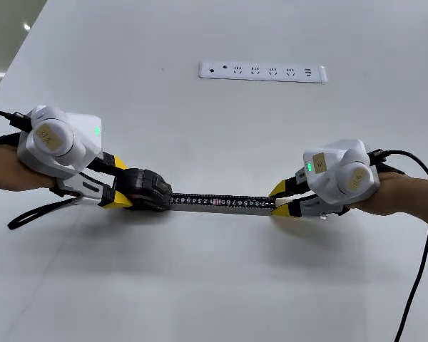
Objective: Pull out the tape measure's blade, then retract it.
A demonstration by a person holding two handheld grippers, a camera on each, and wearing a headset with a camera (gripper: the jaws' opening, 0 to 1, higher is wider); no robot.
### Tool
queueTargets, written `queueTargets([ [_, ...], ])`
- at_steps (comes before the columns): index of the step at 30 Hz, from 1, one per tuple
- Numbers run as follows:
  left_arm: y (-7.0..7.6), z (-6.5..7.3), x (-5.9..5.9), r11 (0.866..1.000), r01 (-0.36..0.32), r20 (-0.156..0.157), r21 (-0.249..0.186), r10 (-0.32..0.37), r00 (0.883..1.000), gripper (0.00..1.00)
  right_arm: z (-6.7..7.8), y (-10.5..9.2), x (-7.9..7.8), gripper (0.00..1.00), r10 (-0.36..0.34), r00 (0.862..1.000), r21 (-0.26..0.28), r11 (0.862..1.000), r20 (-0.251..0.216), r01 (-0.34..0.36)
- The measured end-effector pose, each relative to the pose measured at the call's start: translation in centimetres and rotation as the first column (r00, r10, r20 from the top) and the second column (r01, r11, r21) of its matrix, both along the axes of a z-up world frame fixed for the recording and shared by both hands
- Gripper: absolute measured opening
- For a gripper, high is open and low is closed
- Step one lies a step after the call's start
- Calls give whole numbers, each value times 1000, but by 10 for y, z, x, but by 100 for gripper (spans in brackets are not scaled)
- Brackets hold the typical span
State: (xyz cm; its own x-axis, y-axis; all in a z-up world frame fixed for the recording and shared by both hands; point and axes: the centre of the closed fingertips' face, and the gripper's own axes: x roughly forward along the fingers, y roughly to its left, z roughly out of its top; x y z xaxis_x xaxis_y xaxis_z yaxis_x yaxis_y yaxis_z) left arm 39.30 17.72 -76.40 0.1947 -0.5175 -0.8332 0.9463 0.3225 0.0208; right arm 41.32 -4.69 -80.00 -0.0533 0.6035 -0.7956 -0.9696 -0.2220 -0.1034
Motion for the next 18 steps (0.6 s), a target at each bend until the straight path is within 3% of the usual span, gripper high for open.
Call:
queueTargets([
  [18, 0, -1, -1, 1000, 6, -1, 7, -6, 1000, 24, 0, -23, -1, 8, -18, 1000, -27, 999, -3, 18],
])
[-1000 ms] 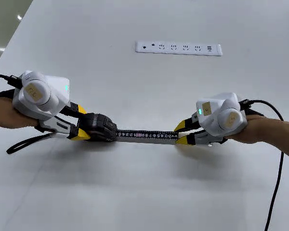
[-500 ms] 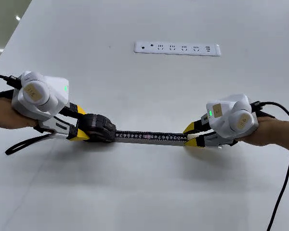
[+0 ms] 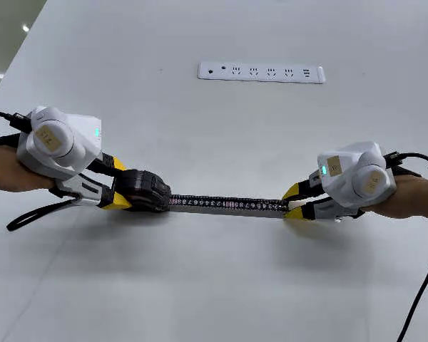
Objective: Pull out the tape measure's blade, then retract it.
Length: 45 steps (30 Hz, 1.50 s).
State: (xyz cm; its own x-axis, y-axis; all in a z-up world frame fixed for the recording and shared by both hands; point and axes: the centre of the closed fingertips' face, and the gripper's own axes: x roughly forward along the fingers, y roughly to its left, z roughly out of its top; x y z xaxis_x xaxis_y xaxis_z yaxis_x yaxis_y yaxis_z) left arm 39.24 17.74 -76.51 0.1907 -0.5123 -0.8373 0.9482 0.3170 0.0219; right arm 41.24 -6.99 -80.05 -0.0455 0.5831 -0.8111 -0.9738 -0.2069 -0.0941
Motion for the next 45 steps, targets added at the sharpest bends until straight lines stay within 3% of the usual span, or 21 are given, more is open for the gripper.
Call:
queueTargets([
  [19, -1, 0, 0, 1000, 3, -2, 8, -3, 1000, 24, -2, -27, 6, 8, -23, 1000, -29, 999, 3, 23],
  [45, -3, 0, 1, 999, 31, 4, 33, -31, 999, 26, -3, -28, 10, 11, -33, 999, -73, 997, 9, 33],
])
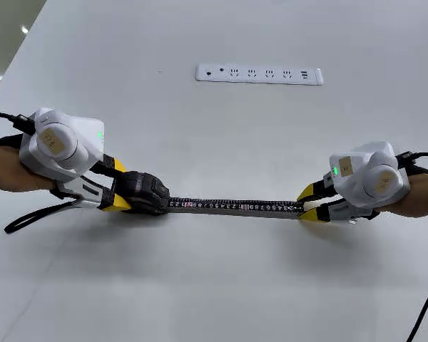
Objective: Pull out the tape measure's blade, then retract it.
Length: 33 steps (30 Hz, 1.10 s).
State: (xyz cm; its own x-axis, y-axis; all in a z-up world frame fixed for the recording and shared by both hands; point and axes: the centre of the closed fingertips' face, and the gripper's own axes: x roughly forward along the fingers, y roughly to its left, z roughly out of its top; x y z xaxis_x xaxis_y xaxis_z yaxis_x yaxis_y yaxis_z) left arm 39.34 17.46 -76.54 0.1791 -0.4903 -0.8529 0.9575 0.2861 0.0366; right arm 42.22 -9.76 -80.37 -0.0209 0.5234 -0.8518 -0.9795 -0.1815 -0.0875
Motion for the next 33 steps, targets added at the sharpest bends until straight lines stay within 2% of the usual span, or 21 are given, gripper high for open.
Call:
queueTargets([
  [9, 0, 0, 0, 1000, 5, -2, 7, -5, 1000, 26, -2, 1, 1, 12, 1, 1000, -11, 1000, -4, -1],
  [17, 0, 0, 0, 999, 26, 11, 26, -26, 1000, 26, -3, 1, 0, 12, -13, 1000, -14, 1000, -23, 13],
  [24, 2, 2, 2, 999, 26, 23, 39, -27, 999, 28, -2, -1, -2, 14, -7, 1000, -18, 1000, -20, 7],
  [30, 7, 4, 2, 999, 7, 25, 39, -8, 1000, 30, -1, -6, -4, 18, -16, 1000, -22, 1000, -16, 15],
  [33, 9, 7, 1, 1000, -12, 24, 25, 12, 1000, 33, 0, -10, -6, 22, -26, 1000, -23, 999, -15, 25],
])
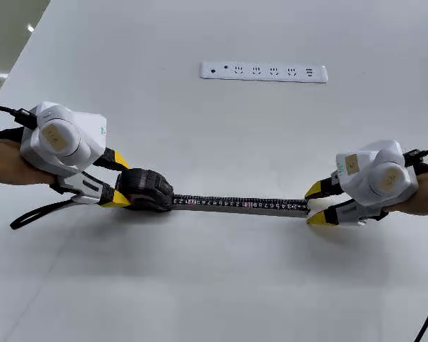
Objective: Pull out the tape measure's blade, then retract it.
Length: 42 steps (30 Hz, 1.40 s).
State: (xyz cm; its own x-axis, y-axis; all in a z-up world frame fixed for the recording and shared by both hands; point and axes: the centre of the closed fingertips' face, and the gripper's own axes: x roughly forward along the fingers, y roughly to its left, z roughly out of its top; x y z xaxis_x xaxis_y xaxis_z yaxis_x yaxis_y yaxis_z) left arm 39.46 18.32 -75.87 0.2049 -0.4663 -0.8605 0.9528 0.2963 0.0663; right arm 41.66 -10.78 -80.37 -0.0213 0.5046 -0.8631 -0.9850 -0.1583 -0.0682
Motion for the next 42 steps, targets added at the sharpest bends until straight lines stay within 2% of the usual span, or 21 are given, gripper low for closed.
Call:
queueTargets([
  [5, 2, 1, -4, 999, -30, -8, -18, 30, 1000, 41, 4, -5, -2, 28, -36, 999, 14, 999, -7, 36],
  [15, 6, -4, -22, 995, -87, -42, -50, 84, 996, 50, 11, -13, -10, 36, -98, 995, 39, 994, -20, 99],
  [23, 7, -3, -34, 982, -160, -64, -98, 155, 986, 59, 17, -16, -19, 43, -169, 985, 78, 982, -39, 171],
  [30, 6, -5, -47, 962, -231, -70, -144, 223, 972, 66, 20, -18, -30, 50, -222, 974, 120, 967, -50, 226],
  [35, 4, -4, -54, 939, -289, -71, -185, 281, 957, 72, 23, -18, -38, 55, -262, 963, 151, 951, -65, 269],
  [40, 2, -1, -61, 908, -349, -66, -233, 343, 937, 77, 28, -17, -45, 60, -308, 949, 184, 931, -72, 317],
  [42, 0, 0, -64, 890, -380, -69, -254, 375, 925, 78, 29, -17, -46, 61, -331, 941, 200, 919, -76, 340],
])
